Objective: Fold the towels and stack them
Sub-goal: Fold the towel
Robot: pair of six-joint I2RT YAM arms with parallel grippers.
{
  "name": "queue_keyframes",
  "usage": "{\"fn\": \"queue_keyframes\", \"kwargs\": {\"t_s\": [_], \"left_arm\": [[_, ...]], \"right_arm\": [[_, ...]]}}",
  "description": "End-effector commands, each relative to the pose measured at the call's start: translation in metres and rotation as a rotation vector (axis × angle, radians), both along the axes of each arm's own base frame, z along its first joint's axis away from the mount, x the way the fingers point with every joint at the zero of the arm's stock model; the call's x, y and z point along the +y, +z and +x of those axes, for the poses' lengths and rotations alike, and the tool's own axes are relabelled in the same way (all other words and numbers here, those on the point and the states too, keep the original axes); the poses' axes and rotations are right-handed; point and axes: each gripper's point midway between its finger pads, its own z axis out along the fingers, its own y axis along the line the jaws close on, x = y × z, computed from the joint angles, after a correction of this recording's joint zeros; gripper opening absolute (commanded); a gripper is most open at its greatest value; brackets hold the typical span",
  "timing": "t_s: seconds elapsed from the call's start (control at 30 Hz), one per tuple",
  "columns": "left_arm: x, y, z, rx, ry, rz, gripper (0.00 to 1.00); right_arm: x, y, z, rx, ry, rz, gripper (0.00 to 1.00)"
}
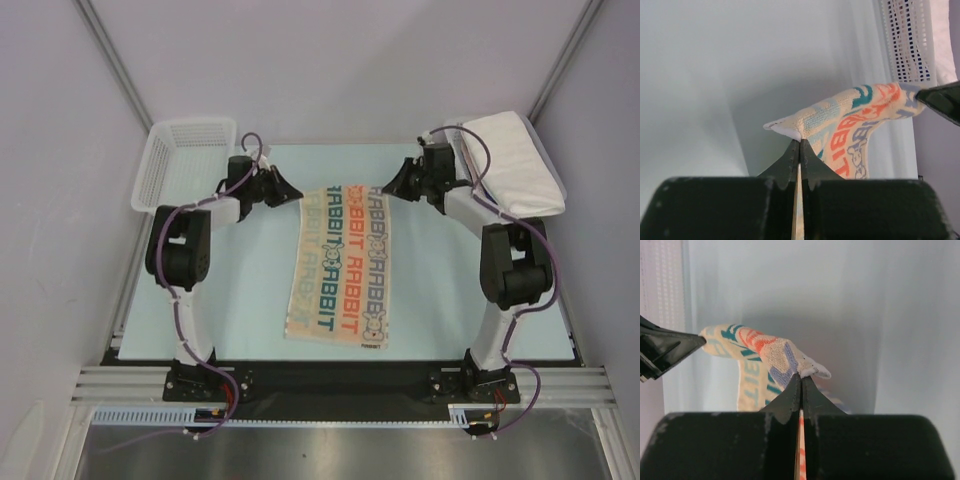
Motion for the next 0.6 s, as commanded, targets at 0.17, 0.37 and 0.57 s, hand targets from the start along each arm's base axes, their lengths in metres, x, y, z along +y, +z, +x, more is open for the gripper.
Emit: {"fn": "queue_keyframes", "kwargs": {"t_s": [0.17, 0.37, 0.57], "left_arm": [[0.011, 0.028, -0.066, -0.115, 0.144, 0.073, 0.05], [0.013, -0.014, -0.135, -0.070, 0.250, 0.171, 0.36], [0.038, -0.012, -0.160, -0.026, 0.349, 0.202, 0.49]], "right_arm": [[0.009, 0.010, -0.074, -0.095, -0.037, -0.048, 0.00], [0.001, -0.016, -0.136, -0.054, -0.066, -0.028, 0.12], [-0.019, -0.018, -0.173, -0.067, -0.090, -0.056, 0.43]]}}
